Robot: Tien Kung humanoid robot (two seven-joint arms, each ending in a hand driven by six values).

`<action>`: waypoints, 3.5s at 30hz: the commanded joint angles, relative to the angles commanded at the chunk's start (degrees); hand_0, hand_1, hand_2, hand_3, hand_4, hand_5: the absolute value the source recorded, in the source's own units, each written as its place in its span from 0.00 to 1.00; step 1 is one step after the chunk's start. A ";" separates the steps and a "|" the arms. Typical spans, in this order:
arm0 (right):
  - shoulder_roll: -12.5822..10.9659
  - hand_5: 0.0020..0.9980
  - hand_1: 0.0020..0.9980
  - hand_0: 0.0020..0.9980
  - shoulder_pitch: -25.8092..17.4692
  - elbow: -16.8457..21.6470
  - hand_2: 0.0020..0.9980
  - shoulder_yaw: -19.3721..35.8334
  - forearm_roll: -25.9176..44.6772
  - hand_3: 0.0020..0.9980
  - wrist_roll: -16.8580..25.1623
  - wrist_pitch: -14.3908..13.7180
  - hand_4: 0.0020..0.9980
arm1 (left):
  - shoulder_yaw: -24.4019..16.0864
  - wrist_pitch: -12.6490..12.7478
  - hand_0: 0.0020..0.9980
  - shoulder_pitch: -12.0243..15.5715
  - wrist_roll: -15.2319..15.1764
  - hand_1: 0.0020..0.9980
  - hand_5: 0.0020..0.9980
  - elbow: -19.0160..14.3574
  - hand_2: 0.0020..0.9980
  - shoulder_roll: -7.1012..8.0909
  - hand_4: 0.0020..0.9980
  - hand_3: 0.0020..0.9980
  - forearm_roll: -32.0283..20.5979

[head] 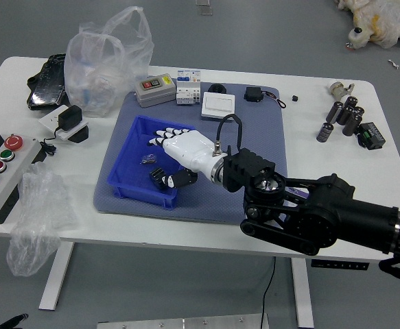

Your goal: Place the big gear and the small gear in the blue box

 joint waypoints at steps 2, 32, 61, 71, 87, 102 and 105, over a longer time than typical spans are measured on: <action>-0.38 0.30 1.00 0.95 -0.57 0.64 1.00 1.31 0.04 1.00 0.42 -1.03 0.63 | 0.10 0.02 0.65 0.02 -0.07 0.59 0.63 0.02 0.58 -0.01 0.75 0.74 -0.14; -2.95 0.30 0.59 0.55 -6.63 -12.62 0.66 5.23 4.07 0.71 -1.83 -3.88 0.57 | 0.56 0.04 0.65 0.16 -0.40 0.59 0.65 0.11 0.58 -0.10 0.74 0.74 -0.78; -3.34 0.21 0.67 0.50 -5.82 -11.95 0.79 6.39 1.82 0.84 -1.26 -4.26 0.60 | 0.99 0.00 0.65 0.15 -0.75 0.59 0.66 0.17 0.58 -0.04 0.74 0.74 -1.07; -3.25 0.49 0.71 0.52 -5.68 -12.32 0.84 6.40 2.16 0.91 -1.21 -2.20 0.95 | 0.81 -0.06 0.65 0.16 -0.58 0.59 0.68 0.14 0.58 -0.05 0.74 0.74 -0.81; -2.49 0.29 0.56 0.46 -5.43 -15.20 0.62 2.19 6.19 0.66 -1.11 -5.78 0.68 | 0.73 -0.18 0.65 0.19 -0.55 0.59 0.68 0.10 0.58 -0.20 0.74 0.74 -0.51; -2.06 0.00 0.43 0.37 -5.69 -15.88 0.45 0.83 5.79 0.64 -0.96 -7.72 0.42 | 1.88 -0.16 0.65 0.23 -1.78 0.59 0.70 0.21 0.59 -0.55 0.74 0.74 -1.40; -2.29 0.00 0.43 0.37 -5.62 -15.42 0.45 1.31 5.39 0.64 -0.82 -7.96 0.42 | 1.96 -0.16 0.65 0.22 -1.85 0.59 0.70 0.23 0.59 -0.54 0.74 0.74 -1.50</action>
